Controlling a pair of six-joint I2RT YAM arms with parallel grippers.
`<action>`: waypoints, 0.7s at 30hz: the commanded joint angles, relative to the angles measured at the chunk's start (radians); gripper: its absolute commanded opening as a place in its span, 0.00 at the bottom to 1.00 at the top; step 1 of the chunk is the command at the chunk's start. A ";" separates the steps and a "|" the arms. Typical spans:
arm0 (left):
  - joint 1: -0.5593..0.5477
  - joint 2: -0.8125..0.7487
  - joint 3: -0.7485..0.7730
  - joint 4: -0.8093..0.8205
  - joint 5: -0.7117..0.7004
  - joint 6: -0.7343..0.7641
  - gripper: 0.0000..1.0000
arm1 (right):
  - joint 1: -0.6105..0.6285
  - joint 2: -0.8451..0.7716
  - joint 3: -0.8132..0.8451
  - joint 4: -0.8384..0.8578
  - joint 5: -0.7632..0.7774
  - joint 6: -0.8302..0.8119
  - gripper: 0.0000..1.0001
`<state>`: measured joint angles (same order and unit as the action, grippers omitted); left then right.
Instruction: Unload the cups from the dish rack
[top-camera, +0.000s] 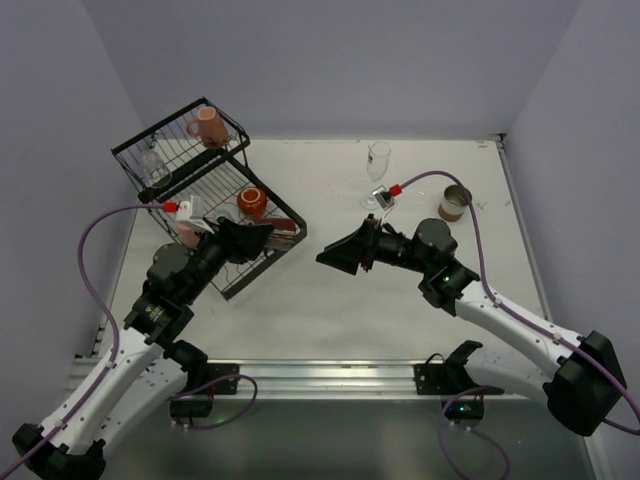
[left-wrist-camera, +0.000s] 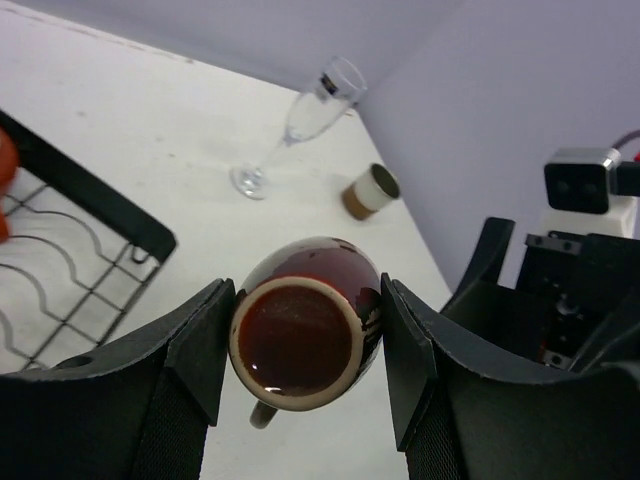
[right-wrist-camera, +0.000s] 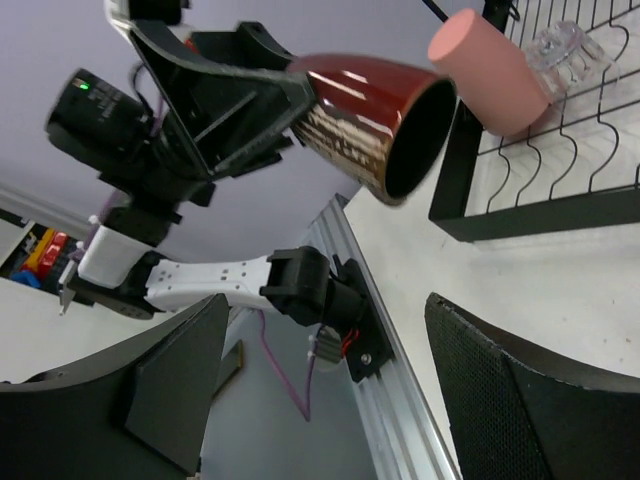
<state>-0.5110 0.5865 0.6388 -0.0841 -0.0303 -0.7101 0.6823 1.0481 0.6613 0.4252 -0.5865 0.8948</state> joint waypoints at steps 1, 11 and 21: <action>0.005 0.025 -0.051 0.356 0.217 -0.141 0.36 | 0.005 0.004 0.020 0.113 0.000 0.026 0.82; 0.000 0.144 -0.128 0.684 0.426 -0.295 0.36 | 0.010 -0.007 -0.014 0.136 0.080 0.039 0.79; -0.090 0.200 -0.159 0.760 0.420 -0.302 0.37 | 0.011 0.023 -0.022 0.253 0.119 0.078 0.43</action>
<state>-0.5652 0.7864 0.4767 0.5350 0.3676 -0.9890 0.6922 1.0588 0.6426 0.5838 -0.5125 0.9504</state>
